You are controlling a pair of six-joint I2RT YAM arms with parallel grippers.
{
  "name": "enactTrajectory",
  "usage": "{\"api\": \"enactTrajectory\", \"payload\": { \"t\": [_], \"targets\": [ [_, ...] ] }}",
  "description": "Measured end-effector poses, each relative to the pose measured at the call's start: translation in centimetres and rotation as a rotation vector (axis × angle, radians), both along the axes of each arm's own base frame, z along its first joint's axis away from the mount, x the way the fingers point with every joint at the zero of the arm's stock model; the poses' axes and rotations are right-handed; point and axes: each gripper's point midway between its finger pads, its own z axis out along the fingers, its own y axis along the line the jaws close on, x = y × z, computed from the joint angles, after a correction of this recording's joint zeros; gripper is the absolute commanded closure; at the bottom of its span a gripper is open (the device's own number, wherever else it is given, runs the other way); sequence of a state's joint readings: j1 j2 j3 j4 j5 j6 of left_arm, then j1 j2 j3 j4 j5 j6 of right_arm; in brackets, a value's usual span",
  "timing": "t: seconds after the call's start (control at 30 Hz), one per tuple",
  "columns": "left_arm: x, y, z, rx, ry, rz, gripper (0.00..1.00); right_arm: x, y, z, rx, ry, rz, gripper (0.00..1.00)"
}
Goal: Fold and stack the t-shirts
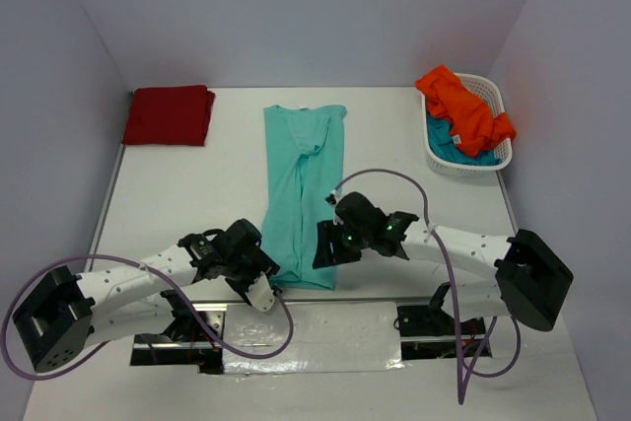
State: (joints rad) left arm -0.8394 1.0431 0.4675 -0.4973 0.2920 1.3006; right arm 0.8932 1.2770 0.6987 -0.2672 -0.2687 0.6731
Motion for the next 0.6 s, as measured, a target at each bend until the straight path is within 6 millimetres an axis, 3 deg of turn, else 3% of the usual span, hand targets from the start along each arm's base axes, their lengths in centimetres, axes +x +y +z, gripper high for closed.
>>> {"api": "enactTrajectory", "payload": {
  "t": [0.13,0.3,0.43,0.47,0.53,0.6],
  "targets": [
    [0.0,-0.2,0.0,-0.004,-0.003,-0.014,0.34,-4.2,-4.1,-6.1,-0.132,0.198,-0.052,0.34],
    [-0.6,-1.1,-0.3,-0.032,0.026,-0.034,0.5,-4.3,-3.0,-5.9,-0.081,0.244,-0.068,0.34],
    [-0.9,-2.1,-0.5,-0.056,0.056,-0.034,0.7,-3.6,-1.7,-5.8,-0.032,0.257,-0.085,0.39],
    [-0.9,-2.2,-0.5,-0.06,0.061,-0.032,0.83,-3.5,-1.5,-5.9,-0.022,0.26,-0.091,0.43],
    [-1.0,-2.4,-0.5,-0.07,0.071,-0.02,0.99,-3.3,-1.3,-6.1,-0.009,0.271,-0.102,0.69],
    [-1.0,-2.5,-0.4,-0.078,0.083,-0.003,1.0,-3.1,-1.7,-6.9,-0.025,0.281,-0.129,0.93]
  ]
}}
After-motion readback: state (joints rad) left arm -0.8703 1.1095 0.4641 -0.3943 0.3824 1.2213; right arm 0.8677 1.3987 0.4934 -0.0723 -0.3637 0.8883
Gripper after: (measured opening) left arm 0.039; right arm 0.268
